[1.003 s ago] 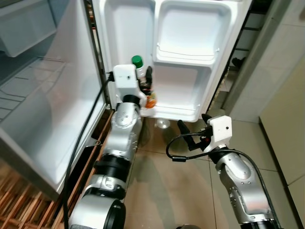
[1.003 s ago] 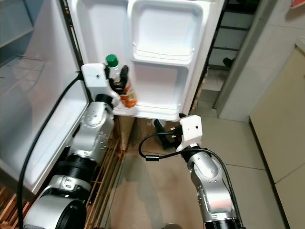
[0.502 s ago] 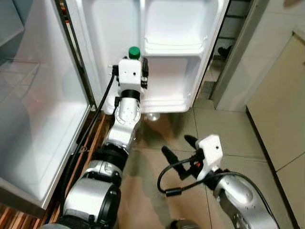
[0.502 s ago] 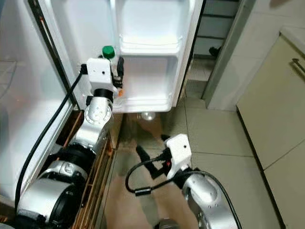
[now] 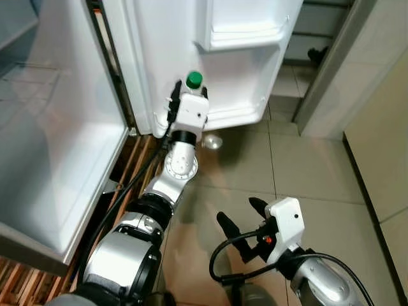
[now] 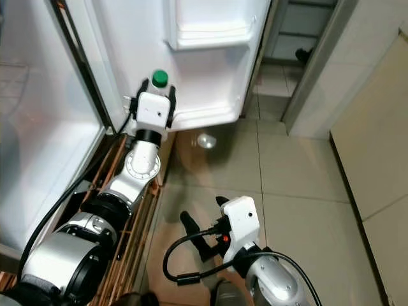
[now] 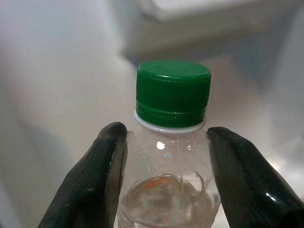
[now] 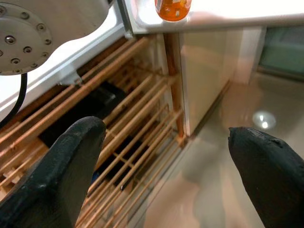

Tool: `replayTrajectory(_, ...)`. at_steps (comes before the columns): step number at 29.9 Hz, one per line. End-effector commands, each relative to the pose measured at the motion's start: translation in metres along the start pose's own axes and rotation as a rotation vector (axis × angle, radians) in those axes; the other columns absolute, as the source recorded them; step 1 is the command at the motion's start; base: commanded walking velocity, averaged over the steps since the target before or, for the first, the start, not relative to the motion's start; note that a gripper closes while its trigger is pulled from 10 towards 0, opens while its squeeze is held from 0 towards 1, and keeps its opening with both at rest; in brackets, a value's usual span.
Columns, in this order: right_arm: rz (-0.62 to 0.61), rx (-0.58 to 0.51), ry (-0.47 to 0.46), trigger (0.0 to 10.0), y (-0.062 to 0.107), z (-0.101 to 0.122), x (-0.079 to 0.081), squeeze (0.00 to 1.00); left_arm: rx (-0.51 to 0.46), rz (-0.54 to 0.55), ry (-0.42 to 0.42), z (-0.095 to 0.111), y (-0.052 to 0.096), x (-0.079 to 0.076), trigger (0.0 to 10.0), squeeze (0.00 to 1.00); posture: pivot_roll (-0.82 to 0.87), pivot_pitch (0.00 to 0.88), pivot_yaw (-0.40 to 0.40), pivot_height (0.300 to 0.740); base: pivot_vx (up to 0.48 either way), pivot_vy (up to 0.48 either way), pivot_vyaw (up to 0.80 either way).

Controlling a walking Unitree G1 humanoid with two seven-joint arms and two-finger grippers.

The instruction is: Restocking fridge

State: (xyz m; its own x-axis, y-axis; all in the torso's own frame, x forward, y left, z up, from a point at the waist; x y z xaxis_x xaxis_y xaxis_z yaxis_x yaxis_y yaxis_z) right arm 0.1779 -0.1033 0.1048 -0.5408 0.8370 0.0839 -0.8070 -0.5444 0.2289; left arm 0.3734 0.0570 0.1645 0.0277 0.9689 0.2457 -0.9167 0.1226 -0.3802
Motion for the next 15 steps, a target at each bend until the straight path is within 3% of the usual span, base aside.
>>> replayTrajectory(1,0.000,-0.006,0.009,10.0,0.002,0.004,0.002,0.00,-0.074,0.006,-0.002,0.017,-0.011,-0.002,10.0,0.00,-0.42,0.197,0.038,0.740,0.000,0.000,0.00)
replayTrajectory(3,-0.006,-0.003,0.007,10.0,0.003,0.004,0.004,0.00,-0.029,0.012,0.028,0.012,-0.011,-0.002,10.0,0.00,-0.43,0.189,0.047,0.740,0.000,0.000,0.00)
replayTrajectory(4,-0.058,-0.026,0.004,10.0,0.002,0.008,-0.001,0.00,0.024,0.028,0.131,0.006,-0.008,0.007,10.0,0.00,-0.42,0.177,0.057,0.740,0.000,0.000,0.00)
replayTrajectory(8,-0.117,-0.048,-0.004,10.0,0.002,0.012,-0.008,0.00,0.037,0.037,0.194,0.001,-0.001,0.016,10.0,0.00,-0.41,0.168,0.063,0.740,0.000,0.000,0.00)
replayTrajectory(10,-0.187,-0.066,-0.006,10.0,0.002,0.013,-0.020,0.00,0.065,0.053,0.243,-0.004,0.014,0.038,10.0,0.00,-0.37,0.128,0.074,0.740,0.000,0.000,0.00)
replayTrajectory(11,-0.187,-0.066,-0.006,10.0,0.002,0.013,-0.020,0.00,0.065,0.053,0.243,-0.004,0.014,0.038,10.0,0.00,-0.37,0.128,0.074,0.740,0.000,0.000,0.00)
replayTrajectory(12,-0.230,-0.082,-0.002,10.0,0.001,0.014,-0.029,0.00,0.101,0.046,0.290,-0.004,0.026,0.051,10.0,0.00,-0.35,0.102,0.076,0.740,0.000,0.000,0.00)
replayTrajectory(13,-0.230,-0.082,-0.002,10.0,0.001,0.014,-0.029,0.00,0.101,0.046,0.290,-0.004,0.026,0.051,10.0,0.00,-0.35,0.102,0.076,0.740,0.000,0.000,0.00)
replayTrajectory(15,-0.267,-0.111,-0.001,10.0,-0.004,0.018,-0.036,0.00,0.138,0.010,0.335,0.000,0.041,0.059,10.0,0.00,-0.31,0.061,0.075,0.740,0.000,0.000,0.00)
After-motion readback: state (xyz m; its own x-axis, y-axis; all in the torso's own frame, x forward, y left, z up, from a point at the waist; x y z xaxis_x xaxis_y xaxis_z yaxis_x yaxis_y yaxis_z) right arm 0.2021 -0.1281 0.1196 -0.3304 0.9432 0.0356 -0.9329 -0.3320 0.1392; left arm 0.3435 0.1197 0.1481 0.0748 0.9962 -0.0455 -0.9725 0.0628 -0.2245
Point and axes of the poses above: a point about 5 cm out from each wrist's last joint towards the gripper, its own y axis pointing back from the gripper into the wrist, its own z axis along the axis of the wrist's last joint, x = y × z, the point moved 1 cm from there along -y, pointing out of the wrist towards the gripper, and after that the axes turned 5 degrees about y, right-handed, at the moved point
